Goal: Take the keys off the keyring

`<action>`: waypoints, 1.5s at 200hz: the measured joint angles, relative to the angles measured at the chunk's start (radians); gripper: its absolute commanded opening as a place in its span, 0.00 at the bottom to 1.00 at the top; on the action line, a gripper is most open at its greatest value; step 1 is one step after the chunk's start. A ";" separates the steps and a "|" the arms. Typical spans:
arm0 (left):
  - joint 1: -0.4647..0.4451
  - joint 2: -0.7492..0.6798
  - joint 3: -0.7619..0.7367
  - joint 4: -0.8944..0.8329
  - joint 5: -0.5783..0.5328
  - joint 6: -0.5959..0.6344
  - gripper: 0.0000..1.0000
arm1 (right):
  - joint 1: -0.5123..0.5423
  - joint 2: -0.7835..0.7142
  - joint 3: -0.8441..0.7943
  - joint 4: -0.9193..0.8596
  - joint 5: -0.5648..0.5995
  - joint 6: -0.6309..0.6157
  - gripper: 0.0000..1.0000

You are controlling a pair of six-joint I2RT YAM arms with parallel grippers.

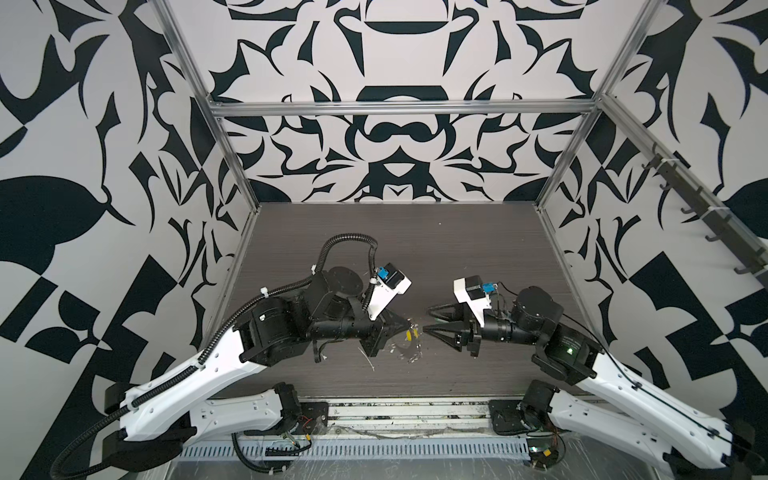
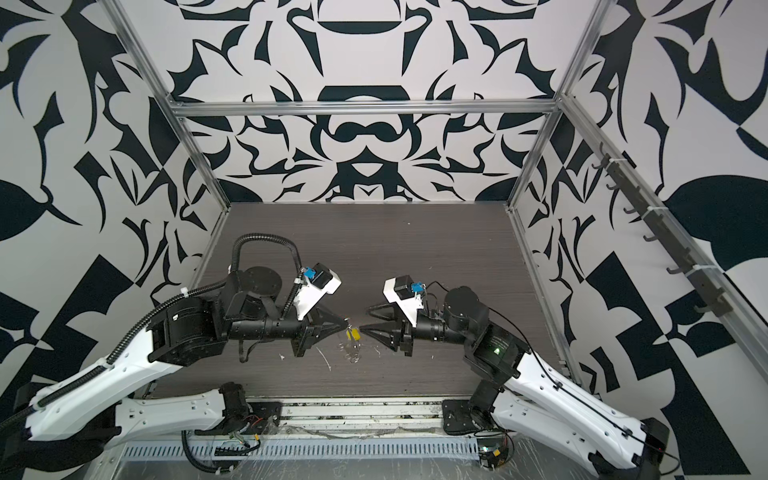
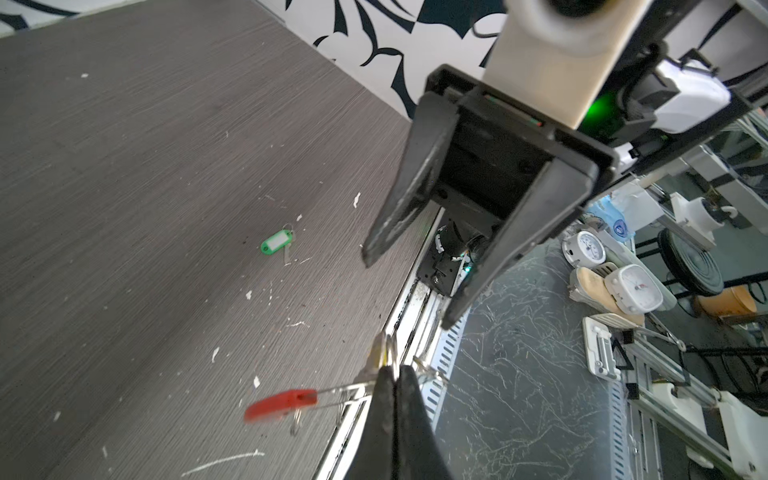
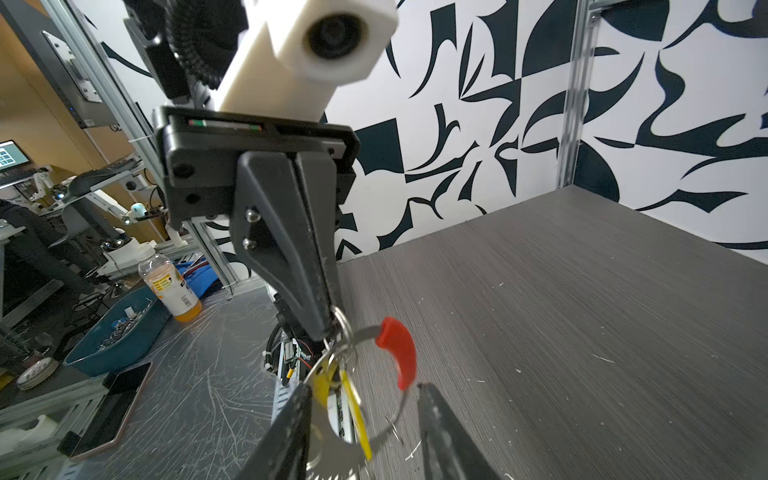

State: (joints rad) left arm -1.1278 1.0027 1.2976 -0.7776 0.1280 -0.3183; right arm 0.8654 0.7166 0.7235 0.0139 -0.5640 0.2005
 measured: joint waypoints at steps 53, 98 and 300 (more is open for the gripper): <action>0.000 0.066 0.094 -0.103 -0.040 -0.061 0.00 | 0.000 -0.002 -0.032 0.023 0.035 0.016 0.43; 0.000 0.082 0.127 -0.137 -0.042 -0.087 0.00 | 0.000 0.039 -0.032 0.059 0.043 0.026 0.41; 0.000 -0.182 -0.183 0.195 -0.059 0.059 0.00 | 0.225 0.150 0.016 0.047 0.088 -0.047 0.32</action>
State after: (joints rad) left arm -1.1278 0.8204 1.1141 -0.5827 0.0692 -0.2592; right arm 1.0908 0.8661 0.7391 0.0608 -0.4763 0.1532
